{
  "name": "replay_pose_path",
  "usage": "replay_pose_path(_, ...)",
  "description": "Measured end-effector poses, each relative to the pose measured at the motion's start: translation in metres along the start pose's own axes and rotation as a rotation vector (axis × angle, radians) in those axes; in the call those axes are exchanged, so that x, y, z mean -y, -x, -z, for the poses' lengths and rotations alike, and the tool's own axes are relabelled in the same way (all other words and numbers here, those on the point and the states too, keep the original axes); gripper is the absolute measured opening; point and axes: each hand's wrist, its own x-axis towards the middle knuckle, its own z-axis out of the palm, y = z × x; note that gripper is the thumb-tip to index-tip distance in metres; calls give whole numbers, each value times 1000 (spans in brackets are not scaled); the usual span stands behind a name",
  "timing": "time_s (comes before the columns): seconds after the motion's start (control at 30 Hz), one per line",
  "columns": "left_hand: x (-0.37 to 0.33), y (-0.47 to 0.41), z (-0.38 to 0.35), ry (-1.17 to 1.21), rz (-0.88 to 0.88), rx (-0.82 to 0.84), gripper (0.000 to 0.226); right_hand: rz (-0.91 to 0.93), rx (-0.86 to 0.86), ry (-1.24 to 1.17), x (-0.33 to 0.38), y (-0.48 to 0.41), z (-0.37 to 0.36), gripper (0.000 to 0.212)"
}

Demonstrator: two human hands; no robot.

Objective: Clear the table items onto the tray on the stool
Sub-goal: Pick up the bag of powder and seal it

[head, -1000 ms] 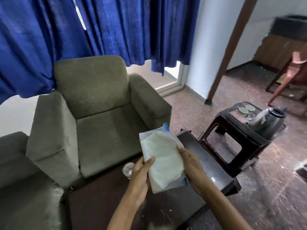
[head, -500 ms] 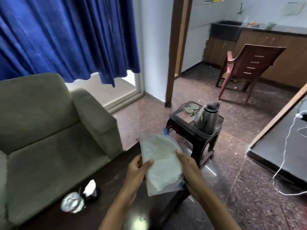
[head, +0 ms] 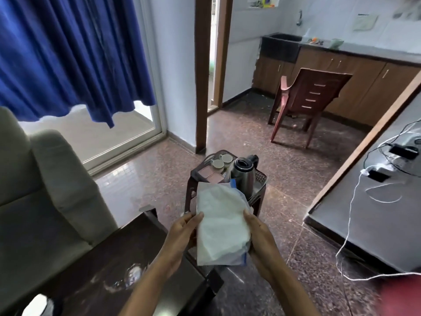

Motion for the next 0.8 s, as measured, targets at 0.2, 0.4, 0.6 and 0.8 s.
replay_pose_path(0.2, -9, -92, -43, -64, -27, 44, 26, -12, -28, -15, 31, -73, 45, 26)
replay_pose_path(0.4, -29, -182, -86, -173, -32, 96, 25, -7, -67, 31, 78, -147, 80, 24)
replay_pose_path(0.6, -52, -241, -116, -254, -23, 126, 21, -47, -90, 33, 101, -207, 101, 19)
replay_pose_path(0.8, -61, -301, -136, -315, 30, 119, 30, -160, -24, 111, 118, -282, 121, 19)
